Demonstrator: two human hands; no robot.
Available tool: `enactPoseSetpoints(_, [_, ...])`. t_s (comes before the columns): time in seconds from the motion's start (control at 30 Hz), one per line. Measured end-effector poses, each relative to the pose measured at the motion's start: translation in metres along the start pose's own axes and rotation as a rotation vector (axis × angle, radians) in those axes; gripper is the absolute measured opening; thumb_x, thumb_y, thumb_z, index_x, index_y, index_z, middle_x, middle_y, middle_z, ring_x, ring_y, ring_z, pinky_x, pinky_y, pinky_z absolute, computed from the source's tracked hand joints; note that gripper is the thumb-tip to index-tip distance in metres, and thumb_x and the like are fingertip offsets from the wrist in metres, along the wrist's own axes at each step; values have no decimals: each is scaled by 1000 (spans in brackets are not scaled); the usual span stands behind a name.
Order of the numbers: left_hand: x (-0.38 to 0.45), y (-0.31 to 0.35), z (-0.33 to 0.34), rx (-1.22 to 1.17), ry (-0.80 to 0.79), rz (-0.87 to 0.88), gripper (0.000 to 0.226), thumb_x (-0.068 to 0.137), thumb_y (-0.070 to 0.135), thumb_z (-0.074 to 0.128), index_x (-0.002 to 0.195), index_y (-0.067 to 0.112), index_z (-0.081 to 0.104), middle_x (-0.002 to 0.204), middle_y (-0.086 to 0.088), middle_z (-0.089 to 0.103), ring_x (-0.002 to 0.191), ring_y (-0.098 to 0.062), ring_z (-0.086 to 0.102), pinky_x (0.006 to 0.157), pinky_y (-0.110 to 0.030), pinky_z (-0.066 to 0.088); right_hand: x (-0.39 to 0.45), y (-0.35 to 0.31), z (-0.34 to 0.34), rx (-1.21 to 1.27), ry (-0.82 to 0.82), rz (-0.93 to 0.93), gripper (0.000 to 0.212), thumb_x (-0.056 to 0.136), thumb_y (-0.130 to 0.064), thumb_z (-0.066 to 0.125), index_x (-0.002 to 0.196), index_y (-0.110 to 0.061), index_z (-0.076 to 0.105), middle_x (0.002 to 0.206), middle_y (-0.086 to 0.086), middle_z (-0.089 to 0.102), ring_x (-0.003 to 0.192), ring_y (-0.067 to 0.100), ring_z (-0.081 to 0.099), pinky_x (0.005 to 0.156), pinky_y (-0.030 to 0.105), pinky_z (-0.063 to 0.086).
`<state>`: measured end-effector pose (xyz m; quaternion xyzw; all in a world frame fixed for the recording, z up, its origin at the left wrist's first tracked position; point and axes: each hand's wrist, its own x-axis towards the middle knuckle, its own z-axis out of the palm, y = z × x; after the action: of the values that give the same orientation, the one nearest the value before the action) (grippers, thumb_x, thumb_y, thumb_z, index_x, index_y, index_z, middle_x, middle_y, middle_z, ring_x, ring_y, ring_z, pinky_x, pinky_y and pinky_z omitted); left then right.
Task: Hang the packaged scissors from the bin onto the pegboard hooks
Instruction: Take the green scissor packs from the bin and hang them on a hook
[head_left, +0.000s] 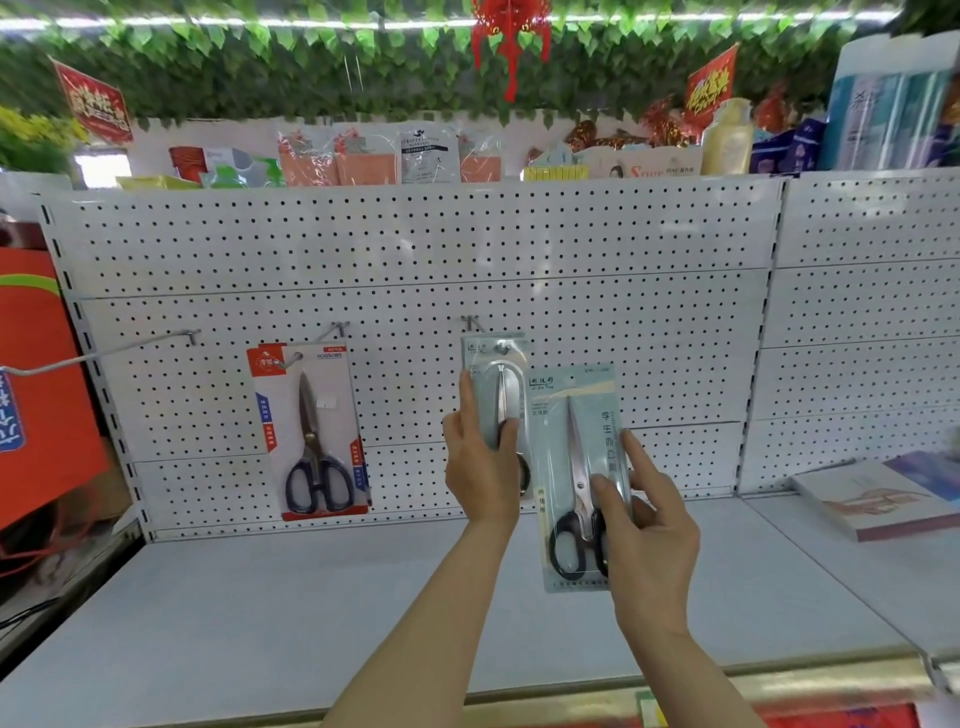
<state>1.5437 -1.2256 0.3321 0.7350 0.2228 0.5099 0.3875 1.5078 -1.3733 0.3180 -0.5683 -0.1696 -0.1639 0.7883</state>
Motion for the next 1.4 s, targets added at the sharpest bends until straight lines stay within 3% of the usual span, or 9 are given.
enactPoseSetpoints(0.17, [9, -10, -6, 24, -6, 57, 73, 91, 32, 65, 151, 42, 25, 119, 3, 48, 85, -15, 57, 64, -31, 51, 6, 3, 16, 6, -23, -6, 54, 86, -7, 68, 121, -48, 62, 86, 3, 55, 60, 18, 33, 62, 32, 40])
enactPoseSetpoints(0.3, [24, 5, -28, -147, 132, 101, 53, 96, 40, 57, 146, 36, 43, 129, 0, 47, 114, -9, 43, 86, -22, 40, 16, 5, 36, 15, -48, -17, 51, 87, -10, 67, 124, -46, 61, 96, -7, 62, 60, 13, 35, 65, 34, 46])
enactPoseSetpoints(0.4, [38, 30, -49, -275, 3, 222, 52, 92, 55, 51, 142, 43, 44, 129, 9, 41, 120, -14, 47, 92, -22, 43, 24, 8, 51, 36, -58, 0, 50, 87, -11, 67, 125, -44, 61, 93, -18, 59, 62, 11, 40, 68, 29, 49])
enactPoseSetpoints(0.6, [52, 34, -54, 23, -243, 273, 67, 83, 40, 73, 143, 38, 45, 132, 13, 39, 104, -11, 53, 88, -34, 54, 32, 18, 71, 49, -50, 35, 49, 87, -10, 66, 125, -40, 61, 99, -16, 61, 76, 21, 59, 76, 32, 57])
enactPoseSetpoints(0.7, [56, 28, -51, 79, -245, 260, 65, 82, 35, 76, 141, 33, 49, 132, 12, 41, 90, -9, 52, 86, -34, 55, 30, 27, 74, 62, -45, 50, 48, 87, -10, 66, 125, -38, 62, 101, -15, 62, 78, 23, 62, 75, 31, 57])
enactPoseSetpoints(0.97, [76, 17, -38, 171, -256, 293, 65, 83, 33, 74, 142, 32, 46, 139, 12, 34, 90, -9, 53, 73, -32, 55, 49, 47, 94, -42, -29, 18, 48, 87, -12, 65, 127, -38, 60, 96, -7, 58, 70, -1, 52, 70, 13, 47])
enactPoseSetpoints(1.2, [88, 5, -30, 211, -259, 343, 64, 84, 34, 73, 141, 37, 43, 141, 12, 32, 88, -14, 57, 73, -37, 57, 66, 59, 99, -187, -66, -70, 43, 89, -13, 64, 128, -29, 61, 105, -5, 61, 89, 2, 61, 78, 15, 50])
enactPoseSetpoints(1.3, [90, 5, -34, 234, -285, 346, 62, 86, 38, 69, 142, 39, 42, 145, 11, 33, 107, -14, 54, 80, -40, 56, 73, 57, 92, -321, -65, -159, 42, 88, -17, 66, 129, -25, 60, 113, -6, 62, 103, 6, 60, 88, 29, 51])
enactPoseSetpoints(1.4, [83, 6, -41, 329, -274, 395, 65, 90, 44, 64, 148, 36, 36, 152, 8, 32, 133, -17, 34, 94, -40, 50, 76, 52, 73, -551, -81, -346, 45, 89, -26, 66, 133, -23, 57, 124, -3, 61, 115, 13, 55, 93, 33, 48])
